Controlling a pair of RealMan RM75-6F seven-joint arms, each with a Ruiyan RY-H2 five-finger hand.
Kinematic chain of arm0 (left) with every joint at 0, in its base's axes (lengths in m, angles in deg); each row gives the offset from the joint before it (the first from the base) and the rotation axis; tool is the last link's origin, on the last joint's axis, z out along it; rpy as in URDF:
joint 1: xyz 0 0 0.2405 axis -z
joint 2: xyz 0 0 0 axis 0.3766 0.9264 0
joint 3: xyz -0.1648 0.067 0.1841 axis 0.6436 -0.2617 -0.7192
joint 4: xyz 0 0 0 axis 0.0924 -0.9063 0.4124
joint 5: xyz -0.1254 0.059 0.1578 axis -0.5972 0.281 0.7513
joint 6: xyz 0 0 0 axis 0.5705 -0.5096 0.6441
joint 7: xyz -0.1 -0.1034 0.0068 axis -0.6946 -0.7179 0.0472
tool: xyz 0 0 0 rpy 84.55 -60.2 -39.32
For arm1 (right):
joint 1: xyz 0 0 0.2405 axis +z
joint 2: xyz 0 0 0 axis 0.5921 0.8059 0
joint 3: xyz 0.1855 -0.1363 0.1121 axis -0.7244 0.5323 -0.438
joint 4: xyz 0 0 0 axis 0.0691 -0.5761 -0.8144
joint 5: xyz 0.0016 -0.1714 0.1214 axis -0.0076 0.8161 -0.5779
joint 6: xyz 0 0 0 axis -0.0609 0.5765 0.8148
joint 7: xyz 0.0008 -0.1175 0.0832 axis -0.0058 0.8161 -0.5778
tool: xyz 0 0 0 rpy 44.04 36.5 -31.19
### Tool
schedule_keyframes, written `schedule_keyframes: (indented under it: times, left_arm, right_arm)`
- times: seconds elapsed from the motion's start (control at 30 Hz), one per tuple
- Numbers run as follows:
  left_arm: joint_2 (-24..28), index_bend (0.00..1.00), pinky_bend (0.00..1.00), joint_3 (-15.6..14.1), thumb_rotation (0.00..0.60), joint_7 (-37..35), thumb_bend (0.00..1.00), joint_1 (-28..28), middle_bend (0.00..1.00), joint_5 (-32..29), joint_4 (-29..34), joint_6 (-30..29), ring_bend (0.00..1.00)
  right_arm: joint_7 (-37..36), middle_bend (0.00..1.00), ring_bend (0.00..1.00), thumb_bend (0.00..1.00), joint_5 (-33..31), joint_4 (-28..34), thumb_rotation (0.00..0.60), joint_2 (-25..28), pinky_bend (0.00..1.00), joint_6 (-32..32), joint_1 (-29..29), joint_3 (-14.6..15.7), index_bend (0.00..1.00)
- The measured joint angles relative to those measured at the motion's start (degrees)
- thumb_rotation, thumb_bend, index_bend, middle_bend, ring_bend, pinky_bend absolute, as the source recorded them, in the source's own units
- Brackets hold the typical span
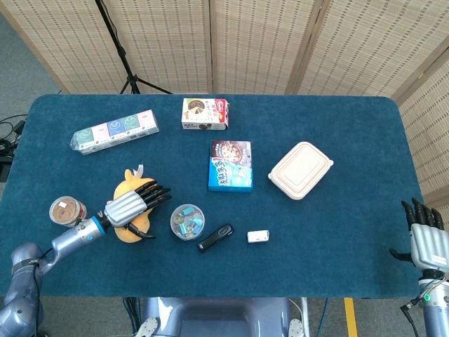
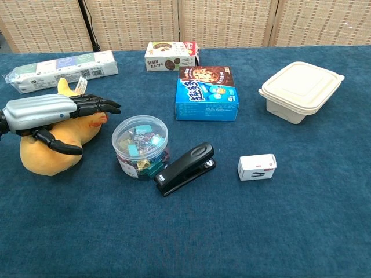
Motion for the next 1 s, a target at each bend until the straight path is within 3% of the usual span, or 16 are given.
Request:
schedule_keyframes:
  times: [0.33,0.5,0.7,1.0]
  left_arm:
    - [0.4,0.0,0.0,4.5,0.055,2.6,0.0,3.3,0.0,-4.9,-0.7,10.4,0.0]
    - [0.6,0.0,0.0,5.9,0.055,2.9,0.0,3.9,0.0,-6.5,-0.3,11.6,0.0]
    - [1.3,0.0,0.0,6.8,0.057,0.6,0.0,3.2,0.0,-7.3,0.4,7.0,0.0]
    - [3.3,0.0,0.0,7.8,0.058,-5.8,0.0,-0.1,0.0,-8.0,1.5,-8.6,0.0]
  right_arm:
    - [0.5,0.0,0.0,0.0,-1.1,-0.9,0.6,-0.8,0.0,-1.0,0.6,-0.2,0.03]
    - [0.5,0.0,0.0,0.0,-0.9,-0.6,0.6,-0.8,0.0,-0.7,0.5,-0.2,0.03]
    - [0.3,0.0,0.0,0.0,-0.5,-0.1,0.6,-0.6,0.0,-0.4,0.3,-0.1,0.03]
    - [-1.2,0.0,0.0,0.0,0.5,0.6,0.6,0.3,0.0,-0.9,0.3,0.3,0.03]
